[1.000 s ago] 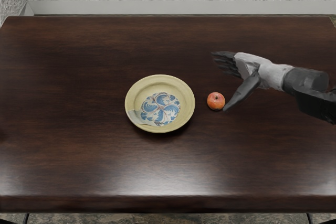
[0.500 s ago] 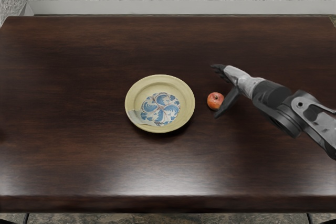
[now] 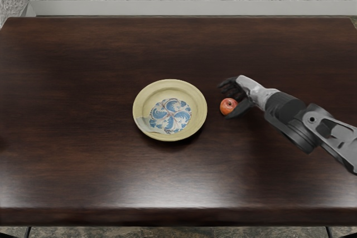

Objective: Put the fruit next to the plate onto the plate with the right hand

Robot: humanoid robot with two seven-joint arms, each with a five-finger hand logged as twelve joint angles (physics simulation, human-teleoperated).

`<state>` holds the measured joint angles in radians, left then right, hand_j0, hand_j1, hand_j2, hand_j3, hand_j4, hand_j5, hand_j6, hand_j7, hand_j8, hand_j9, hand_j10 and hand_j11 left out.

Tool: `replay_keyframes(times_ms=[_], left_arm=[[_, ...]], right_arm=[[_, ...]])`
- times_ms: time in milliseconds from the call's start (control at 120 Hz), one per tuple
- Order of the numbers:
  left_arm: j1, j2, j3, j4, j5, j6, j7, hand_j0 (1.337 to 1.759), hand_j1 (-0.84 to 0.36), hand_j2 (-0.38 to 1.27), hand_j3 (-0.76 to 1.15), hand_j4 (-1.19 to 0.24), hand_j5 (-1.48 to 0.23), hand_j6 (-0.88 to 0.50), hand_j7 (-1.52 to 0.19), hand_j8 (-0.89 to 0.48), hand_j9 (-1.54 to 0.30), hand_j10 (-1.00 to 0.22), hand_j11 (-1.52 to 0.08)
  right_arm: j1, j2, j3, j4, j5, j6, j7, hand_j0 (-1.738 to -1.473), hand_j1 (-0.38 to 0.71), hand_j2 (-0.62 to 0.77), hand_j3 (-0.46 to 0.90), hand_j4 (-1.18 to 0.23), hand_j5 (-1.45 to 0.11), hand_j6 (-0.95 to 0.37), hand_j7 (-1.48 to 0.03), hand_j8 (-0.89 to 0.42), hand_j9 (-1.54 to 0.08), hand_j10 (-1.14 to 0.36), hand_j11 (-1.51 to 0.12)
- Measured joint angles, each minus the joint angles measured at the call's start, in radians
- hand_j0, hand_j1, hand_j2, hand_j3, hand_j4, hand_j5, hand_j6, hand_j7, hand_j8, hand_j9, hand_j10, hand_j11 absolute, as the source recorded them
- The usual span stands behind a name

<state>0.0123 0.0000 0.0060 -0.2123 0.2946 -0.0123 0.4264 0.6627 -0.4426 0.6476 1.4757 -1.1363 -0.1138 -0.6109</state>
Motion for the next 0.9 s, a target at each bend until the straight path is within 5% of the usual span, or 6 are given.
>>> replay_keyframes(times_ms=[517,900], left_arm=[[0.000,0.000,0.000,0.000,0.000,0.000,0.000,1.658,0.35,0.00,0.00,0.00,0.00,0.00,0.00,0.00,0.00,0.00,0.00],[0.000,0.000,0.000,0.000,0.000,0.000,0.000,1.658,0.35,0.00,0.00,0.00,0.00,0.00,0.00,0.00,0.00,0.00,0.00]], right_arm=[[-0.001,0.009,-0.003,-0.018,-0.001,0.000,0.000,-1.658,0.20,-0.09,0.00,-0.47,-0.59,-0.46,-0.60,-0.50,-0.60,-0.46,-0.60],[-0.001,0.012,-0.004,-0.024,0.000,0.002,0.000,-1.656,0.32,0.17,0.00,-0.56,-0.73,-0.56,-0.73,-0.43,-0.75,-0.50,-0.75]])
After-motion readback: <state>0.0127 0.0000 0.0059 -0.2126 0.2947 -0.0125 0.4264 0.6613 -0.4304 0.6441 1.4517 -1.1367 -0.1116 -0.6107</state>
